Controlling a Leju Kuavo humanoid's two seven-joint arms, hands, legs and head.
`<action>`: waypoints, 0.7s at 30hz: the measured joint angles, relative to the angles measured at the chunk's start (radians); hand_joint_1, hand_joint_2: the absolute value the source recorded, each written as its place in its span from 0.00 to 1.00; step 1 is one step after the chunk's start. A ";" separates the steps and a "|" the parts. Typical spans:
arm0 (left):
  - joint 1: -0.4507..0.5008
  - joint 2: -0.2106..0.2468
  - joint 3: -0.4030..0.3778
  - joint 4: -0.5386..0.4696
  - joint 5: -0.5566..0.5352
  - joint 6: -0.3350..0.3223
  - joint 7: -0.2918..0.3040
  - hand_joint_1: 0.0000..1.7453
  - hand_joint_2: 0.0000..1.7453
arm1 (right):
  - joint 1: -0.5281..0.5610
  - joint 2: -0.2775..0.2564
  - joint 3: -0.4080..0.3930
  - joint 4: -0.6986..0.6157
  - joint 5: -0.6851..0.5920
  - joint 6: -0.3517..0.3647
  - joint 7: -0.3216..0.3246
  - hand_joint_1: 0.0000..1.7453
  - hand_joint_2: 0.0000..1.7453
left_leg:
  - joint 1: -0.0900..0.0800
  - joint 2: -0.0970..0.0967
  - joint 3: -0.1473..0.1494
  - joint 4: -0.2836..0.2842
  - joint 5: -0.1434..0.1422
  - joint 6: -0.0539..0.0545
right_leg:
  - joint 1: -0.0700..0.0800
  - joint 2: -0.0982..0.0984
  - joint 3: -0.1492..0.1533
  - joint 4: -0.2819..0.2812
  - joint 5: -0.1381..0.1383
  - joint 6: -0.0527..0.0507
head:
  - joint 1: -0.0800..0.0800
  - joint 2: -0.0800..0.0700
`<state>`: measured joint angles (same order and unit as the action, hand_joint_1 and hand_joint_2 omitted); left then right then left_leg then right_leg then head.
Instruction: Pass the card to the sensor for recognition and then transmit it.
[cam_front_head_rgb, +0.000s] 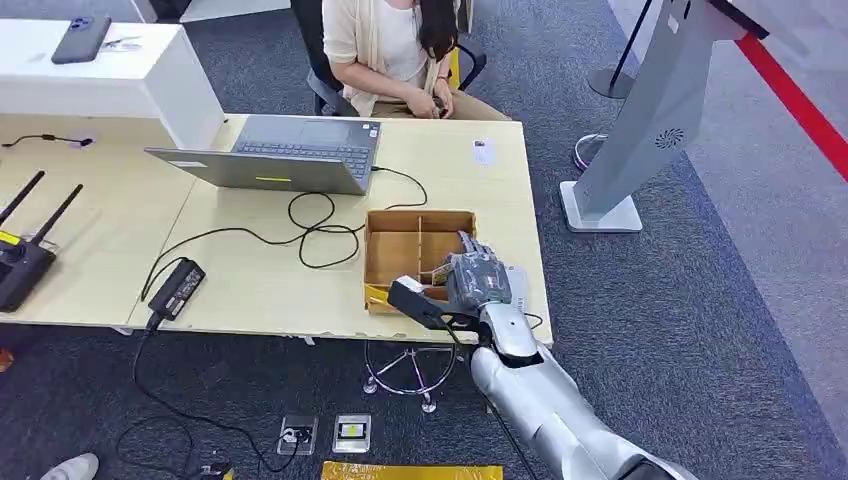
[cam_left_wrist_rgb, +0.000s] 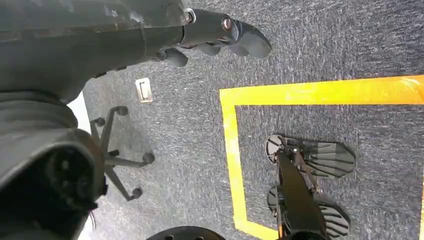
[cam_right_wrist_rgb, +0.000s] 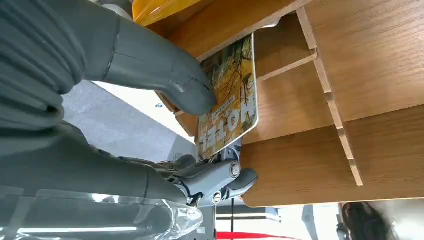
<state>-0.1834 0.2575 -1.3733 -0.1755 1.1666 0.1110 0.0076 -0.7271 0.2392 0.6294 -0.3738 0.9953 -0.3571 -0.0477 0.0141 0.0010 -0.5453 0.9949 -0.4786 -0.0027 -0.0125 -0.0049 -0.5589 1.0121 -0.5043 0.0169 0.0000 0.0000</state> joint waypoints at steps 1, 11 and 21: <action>0.000 0.000 -0.002 0.000 0.000 0.000 0.000 0.00 0.00 | 0.000 0.000 0.000 0.000 -0.001 0.000 0.000 1.00 1.00 | 0.000 0.000 0.000 0.000 0.000 0.000 | 0.000 0.000 0.000 0.000 0.000 0.000 | 0.000 0.000; -0.001 0.000 -0.008 0.000 0.000 0.000 0.000 0.00 0.00 | -0.001 -0.004 0.000 0.000 -0.011 -0.006 -0.005 1.00 1.00 | 0.000 0.000 0.000 0.000 0.000 0.000 | 0.000 0.000 0.000 0.000 0.000 0.000 | 0.000 0.000; -0.008 0.001 -0.014 0.000 0.000 -0.005 0.000 0.00 0.00 | -0.162 -0.030 -0.002 -0.022 0.020 -0.046 -0.038 1.00 1.00 | 0.000 0.000 -0.001 0.000 0.001 -0.001 | 0.000 0.001 -0.002 0.000 0.002 -0.002 | 0.000 0.000</action>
<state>-0.1910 0.2583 -1.3878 -0.1755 1.1666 0.1061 0.0076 -0.8891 0.2091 0.6279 -0.3956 1.0151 -0.4029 -0.0858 0.0140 0.0014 -0.5465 0.9953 -0.4776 -0.0035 -0.0126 -0.0042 -0.5607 1.0124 -0.5019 0.0152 0.0000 -0.0004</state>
